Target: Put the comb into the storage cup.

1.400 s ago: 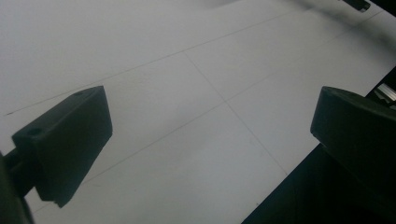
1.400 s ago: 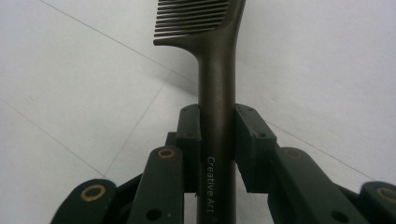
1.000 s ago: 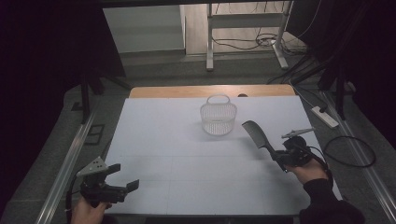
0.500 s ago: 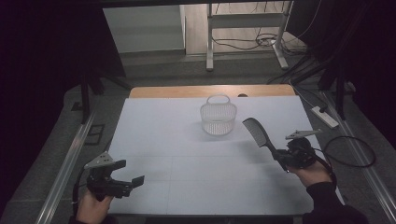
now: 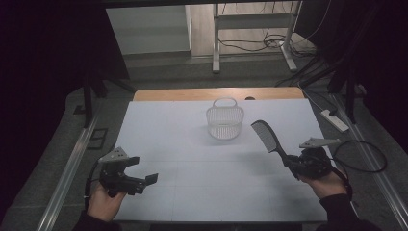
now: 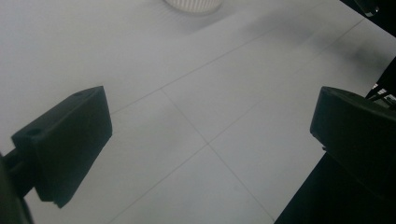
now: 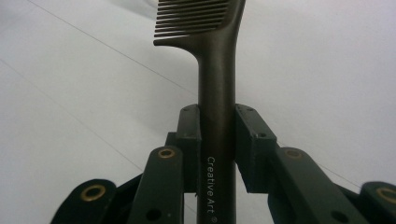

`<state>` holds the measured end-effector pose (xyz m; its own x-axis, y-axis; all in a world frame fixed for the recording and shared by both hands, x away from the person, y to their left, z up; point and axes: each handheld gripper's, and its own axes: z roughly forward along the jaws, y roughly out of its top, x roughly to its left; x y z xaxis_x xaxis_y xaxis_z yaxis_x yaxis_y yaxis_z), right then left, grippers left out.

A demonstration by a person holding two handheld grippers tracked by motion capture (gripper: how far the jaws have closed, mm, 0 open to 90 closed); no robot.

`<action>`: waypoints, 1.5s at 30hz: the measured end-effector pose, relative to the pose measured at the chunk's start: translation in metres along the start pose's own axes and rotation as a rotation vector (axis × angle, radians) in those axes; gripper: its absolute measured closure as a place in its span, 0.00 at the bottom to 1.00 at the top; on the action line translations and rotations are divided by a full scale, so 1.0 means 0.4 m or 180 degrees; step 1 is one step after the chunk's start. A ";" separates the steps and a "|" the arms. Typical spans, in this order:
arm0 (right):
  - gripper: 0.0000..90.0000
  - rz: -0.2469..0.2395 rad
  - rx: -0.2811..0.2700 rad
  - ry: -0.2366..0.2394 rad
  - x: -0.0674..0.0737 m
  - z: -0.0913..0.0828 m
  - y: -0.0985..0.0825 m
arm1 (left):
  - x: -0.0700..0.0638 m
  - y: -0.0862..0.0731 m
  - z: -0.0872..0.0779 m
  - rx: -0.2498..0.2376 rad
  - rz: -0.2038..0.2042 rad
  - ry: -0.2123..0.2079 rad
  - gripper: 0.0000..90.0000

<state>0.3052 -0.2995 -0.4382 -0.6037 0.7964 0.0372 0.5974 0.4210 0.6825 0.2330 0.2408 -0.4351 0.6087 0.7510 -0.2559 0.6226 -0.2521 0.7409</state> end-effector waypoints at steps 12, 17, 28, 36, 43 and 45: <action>0.80 -0.0066 -0.0088 0.0021 0.020 -0.020 -0.008 | 0.003 0.050 0.033 -0.0003 0.0061 -0.0071 0.00; 0.80 -0.0108 -0.0112 0.0036 0.027 -0.023 -0.009 | 0.004 0.068 0.044 -0.0008 0.0081 -0.0101 0.00; 0.80 -0.0220 -0.0186 0.0060 0.051 -0.027 -0.008 | 0.001 0.116 0.071 -0.0063 0.0148 -0.0227 0.00; 0.80 -0.0335 -0.0231 0.0104 0.074 -0.026 -0.004 | -0.003 0.148 0.082 -0.0123 0.0179 -0.0324 0.00; 0.80 -0.0453 -0.0263 0.0157 0.100 -0.021 0.001 | -0.008 0.171 0.102 -0.0138 0.0183 -0.0431 0.00; 0.80 -0.0482 -0.0268 0.0164 0.106 -0.020 0.002 | -0.011 0.179 0.109 -0.0150 0.0181 -0.0474 0.00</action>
<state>0.2758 -0.2690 -0.4302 -0.7109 0.7025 -0.0349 0.4526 0.4948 0.7418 0.2965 0.1927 -0.4080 0.7105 0.6368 -0.2995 0.5635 -0.2601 0.7841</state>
